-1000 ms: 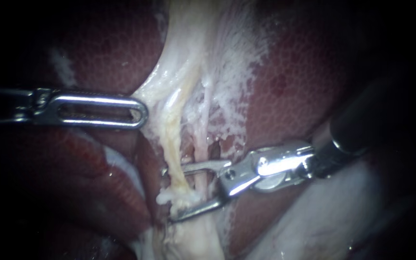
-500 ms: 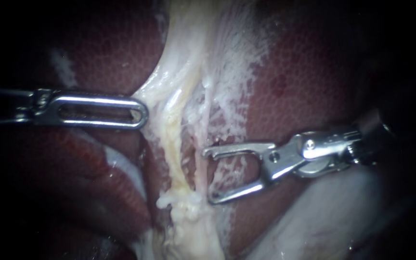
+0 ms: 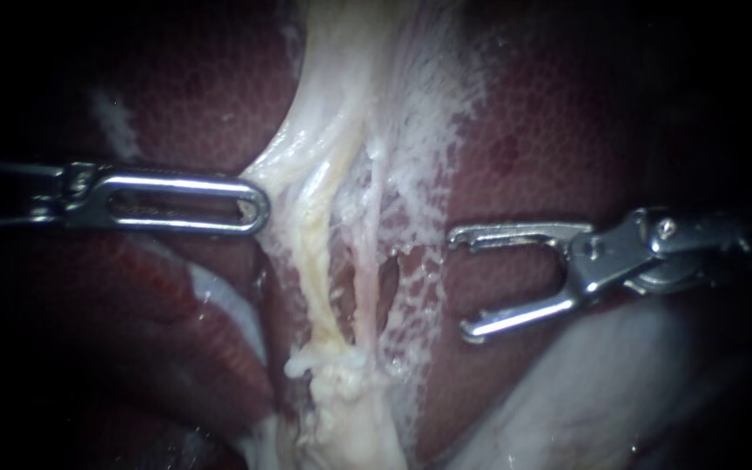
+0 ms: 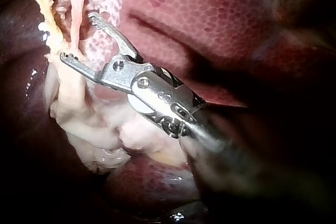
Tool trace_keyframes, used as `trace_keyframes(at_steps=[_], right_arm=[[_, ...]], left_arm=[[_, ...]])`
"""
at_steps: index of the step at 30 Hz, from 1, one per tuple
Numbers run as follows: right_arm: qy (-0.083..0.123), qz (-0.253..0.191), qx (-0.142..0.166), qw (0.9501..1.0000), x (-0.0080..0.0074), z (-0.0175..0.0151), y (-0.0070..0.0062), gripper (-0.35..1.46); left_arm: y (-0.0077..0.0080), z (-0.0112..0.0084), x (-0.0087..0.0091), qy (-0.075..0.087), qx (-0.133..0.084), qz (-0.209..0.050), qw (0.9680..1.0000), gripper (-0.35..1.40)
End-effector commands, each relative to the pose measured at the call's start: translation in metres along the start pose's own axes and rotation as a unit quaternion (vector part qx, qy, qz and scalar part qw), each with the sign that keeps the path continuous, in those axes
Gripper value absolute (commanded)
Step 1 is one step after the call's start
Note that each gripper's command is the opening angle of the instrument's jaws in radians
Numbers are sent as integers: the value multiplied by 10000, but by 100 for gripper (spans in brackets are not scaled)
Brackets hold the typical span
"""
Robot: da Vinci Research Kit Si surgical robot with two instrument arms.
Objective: Going back first clip left tube
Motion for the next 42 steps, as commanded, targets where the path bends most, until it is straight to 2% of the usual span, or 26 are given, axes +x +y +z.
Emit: trace_keyframes(at_steps=[1, 23, 28, 37, 42], right_arm=[[3, -3, 8, 10000, 1, -1, 0, 60], [96, -58, 24, 9999, 9, -14, -2, 60], [96, -59, 23, 9999, 9, -13, -2, 60], [96, -59, 20, 9999, 9, -12, -2, 60], [95, -59, 19, 9999, 9, -11, -2, 60]], left_arm=[[0, 0, 0, 4, 5, 0, 10000, -35], [5, 5, 4, -3, -3, 16, 10000, -35], [12, 17, 17, -2, 6, 57, 10000, -35], [28, 55, 60, 24, 66, 105, 9999, -35], [30, 64, 61, 13, 50, 111, 9999, -35]])
